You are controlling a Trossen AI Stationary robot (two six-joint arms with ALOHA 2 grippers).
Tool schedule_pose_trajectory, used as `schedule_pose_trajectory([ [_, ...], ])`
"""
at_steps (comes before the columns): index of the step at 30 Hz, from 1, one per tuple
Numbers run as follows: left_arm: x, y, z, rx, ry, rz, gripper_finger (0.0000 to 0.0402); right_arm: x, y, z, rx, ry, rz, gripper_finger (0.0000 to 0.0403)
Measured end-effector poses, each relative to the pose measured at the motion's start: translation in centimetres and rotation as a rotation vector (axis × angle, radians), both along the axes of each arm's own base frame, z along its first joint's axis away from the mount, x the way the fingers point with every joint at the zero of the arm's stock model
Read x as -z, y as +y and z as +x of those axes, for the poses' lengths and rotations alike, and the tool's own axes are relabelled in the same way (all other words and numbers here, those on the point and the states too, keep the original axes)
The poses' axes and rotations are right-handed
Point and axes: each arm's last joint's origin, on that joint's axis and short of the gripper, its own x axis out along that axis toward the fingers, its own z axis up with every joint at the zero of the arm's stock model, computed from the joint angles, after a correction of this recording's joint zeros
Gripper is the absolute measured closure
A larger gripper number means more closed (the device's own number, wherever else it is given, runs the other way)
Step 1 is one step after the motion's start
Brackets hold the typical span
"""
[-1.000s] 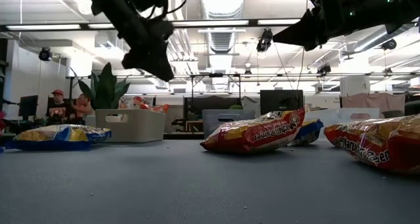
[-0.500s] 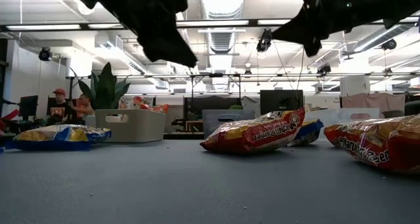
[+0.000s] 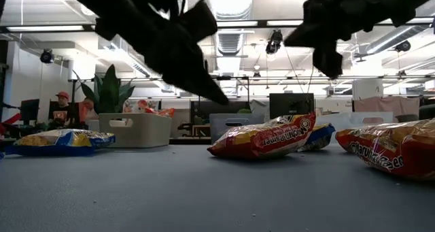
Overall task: Sort Maruchan noodles
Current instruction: Put the red noodle pack into the transparent bin
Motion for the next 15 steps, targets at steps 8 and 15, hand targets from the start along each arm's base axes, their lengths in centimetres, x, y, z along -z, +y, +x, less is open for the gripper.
schedule_pose_trajectory([
  [8,1.7,-0.3,0.7,0.048,0.007,-0.043,0.0325,2.4,0.6,1.0,0.016,0.423,0.160,0.0394],
  [15,2.6,-0.4,0.9,0.064,0.022,-0.055,0.0325,3.1,0.8,2.2,0.040,0.511,0.243,0.0376],
])
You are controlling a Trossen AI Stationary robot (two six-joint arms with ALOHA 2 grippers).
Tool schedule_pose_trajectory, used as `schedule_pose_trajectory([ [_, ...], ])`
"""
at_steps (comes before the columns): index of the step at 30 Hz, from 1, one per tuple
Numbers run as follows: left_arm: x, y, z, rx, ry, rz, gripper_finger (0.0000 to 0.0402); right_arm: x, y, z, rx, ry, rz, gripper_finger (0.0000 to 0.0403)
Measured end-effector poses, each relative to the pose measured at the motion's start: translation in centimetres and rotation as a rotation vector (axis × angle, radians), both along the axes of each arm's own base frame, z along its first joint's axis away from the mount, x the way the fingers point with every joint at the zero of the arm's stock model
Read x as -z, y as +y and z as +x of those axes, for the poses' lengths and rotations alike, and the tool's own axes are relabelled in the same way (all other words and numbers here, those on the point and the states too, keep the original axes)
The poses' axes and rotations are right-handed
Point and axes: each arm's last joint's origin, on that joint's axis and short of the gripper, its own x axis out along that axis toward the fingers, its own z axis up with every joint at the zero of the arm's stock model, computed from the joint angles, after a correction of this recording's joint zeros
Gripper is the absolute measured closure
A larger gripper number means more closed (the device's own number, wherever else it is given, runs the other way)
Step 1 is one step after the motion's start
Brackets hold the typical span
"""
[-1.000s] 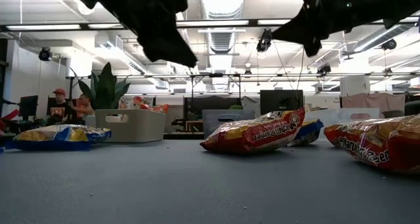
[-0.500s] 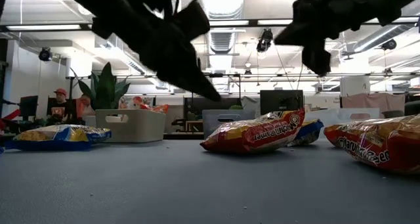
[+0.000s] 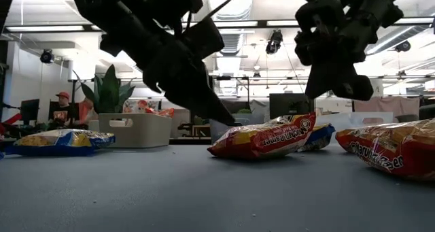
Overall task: Sort Maruchan noodles
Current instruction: Put the red noodle pack into the transparent bin
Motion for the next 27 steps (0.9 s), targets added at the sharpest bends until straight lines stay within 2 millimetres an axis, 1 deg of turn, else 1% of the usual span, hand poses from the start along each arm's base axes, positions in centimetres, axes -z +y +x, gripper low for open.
schedule_pose_trajectory([
  [3,0.5,0.1,0.1,-0.004,0.014,0.002,0.0325,0.4,0.0,0.3,0.001,0.020,0.013,0.0341],
  [12,2.2,0.4,0.2,-0.036,0.069,-0.017,0.0325,1.9,0.0,1.0,0.027,0.084,0.029,0.0187],
  [16,3.0,0.4,0.3,-0.048,0.087,-0.026,0.0325,2.9,0.1,2.0,0.026,0.066,0.031,0.0132],
  [21,3.9,0.4,0.5,-0.057,0.102,-0.032,0.0325,3.9,0.1,3.6,-0.008,-0.012,0.049,0.0088],
  [24,4.1,0.4,0.5,-0.059,0.107,-0.034,0.0325,4.3,0.1,4.4,-0.035,-0.065,0.067,0.0076],
  [27,4.1,0.4,0.5,-0.059,0.107,-0.034,0.0325,4.6,-0.1,5.0,-0.043,-0.099,0.076,0.0072],
])
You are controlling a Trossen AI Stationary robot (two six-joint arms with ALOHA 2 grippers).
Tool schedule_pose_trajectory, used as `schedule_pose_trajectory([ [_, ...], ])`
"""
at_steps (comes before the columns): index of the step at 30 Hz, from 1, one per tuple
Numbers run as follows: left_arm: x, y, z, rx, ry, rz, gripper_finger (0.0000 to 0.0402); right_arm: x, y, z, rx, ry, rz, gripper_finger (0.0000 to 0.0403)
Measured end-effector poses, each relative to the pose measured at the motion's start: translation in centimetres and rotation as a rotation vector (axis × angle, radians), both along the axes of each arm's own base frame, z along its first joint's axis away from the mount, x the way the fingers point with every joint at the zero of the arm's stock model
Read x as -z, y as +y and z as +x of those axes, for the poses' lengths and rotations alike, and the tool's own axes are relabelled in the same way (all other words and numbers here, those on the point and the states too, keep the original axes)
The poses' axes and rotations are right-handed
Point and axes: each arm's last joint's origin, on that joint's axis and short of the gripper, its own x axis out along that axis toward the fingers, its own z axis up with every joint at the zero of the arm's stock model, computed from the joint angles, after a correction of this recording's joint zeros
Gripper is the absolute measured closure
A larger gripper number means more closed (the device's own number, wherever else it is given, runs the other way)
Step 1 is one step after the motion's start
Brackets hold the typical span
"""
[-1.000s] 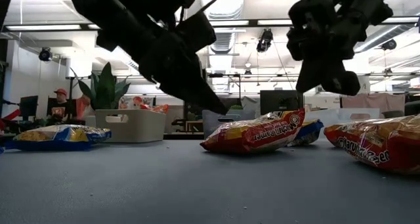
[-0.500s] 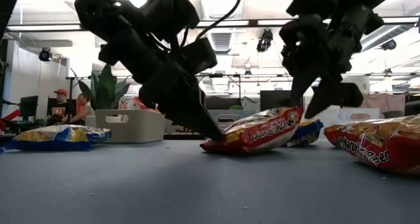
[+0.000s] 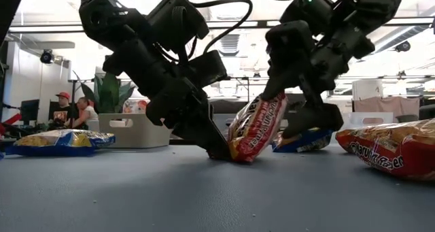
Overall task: Sort Maruchan noodles
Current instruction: Put the red noodle pack into the transparent bin
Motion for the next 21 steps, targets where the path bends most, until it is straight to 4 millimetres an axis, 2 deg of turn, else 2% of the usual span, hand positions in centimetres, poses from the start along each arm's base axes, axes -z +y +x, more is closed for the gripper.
schedule_pose_trajectory([
  [5,0.0,0.0,0.0,-0.006,0.001,-0.005,0.0325,0.2,-0.4,0.2,-0.009,-0.011,-0.010,0.0076],
  [13,0.0,0.0,0.1,-0.018,-0.014,-0.013,0.0325,-1.2,-1.4,0.2,0.026,-0.092,-0.048,0.0085],
  [21,-0.1,0.0,0.3,-0.028,-0.049,-0.013,0.0325,-0.1,-1.5,0.9,0.041,-0.111,-0.109,0.0096],
])
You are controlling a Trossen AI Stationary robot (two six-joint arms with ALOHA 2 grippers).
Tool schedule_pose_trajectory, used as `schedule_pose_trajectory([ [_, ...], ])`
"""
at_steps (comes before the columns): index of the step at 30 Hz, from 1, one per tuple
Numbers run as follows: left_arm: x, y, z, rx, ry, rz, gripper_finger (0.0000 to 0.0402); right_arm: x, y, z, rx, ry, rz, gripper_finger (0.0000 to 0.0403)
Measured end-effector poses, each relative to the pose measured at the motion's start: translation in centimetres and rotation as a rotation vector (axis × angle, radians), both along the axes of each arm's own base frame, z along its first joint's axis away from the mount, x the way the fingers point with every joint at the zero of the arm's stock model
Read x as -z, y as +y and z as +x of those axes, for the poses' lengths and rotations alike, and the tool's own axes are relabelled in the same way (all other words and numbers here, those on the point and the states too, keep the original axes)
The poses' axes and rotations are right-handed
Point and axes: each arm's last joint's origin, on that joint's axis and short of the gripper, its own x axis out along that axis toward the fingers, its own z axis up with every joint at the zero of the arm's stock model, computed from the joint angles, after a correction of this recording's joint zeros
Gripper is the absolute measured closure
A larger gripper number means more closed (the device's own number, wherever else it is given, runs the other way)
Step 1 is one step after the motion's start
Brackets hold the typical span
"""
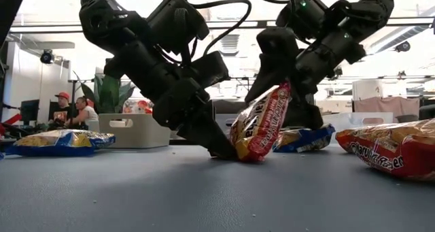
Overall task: Sort Maruchan noodles
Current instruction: Put the red noodle pack into the transparent bin
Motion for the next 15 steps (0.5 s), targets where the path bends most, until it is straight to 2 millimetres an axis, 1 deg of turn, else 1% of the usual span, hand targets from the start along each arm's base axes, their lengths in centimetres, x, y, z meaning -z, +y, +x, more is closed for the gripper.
schedule_pose_trajectory([
  [3,0.0,0.0,0.0,-0.017,-0.005,-0.005,0.0325,0.3,0.0,0.3,-0.004,-0.019,-0.008,0.0111],
  [7,-0.1,0.0,0.1,-0.021,-0.014,-0.007,0.0325,1.3,0.0,0.6,-0.011,-0.002,-0.016,0.0137],
  [12,-0.1,0.0,0.1,-0.023,-0.019,-0.007,0.0325,2.1,0.0,0.8,-0.016,0.016,-0.017,0.0182],
  [15,-0.2,0.0,0.1,-0.028,-0.021,-0.013,0.0325,2.2,0.0,0.8,-0.022,0.015,-0.018,0.0207],
])
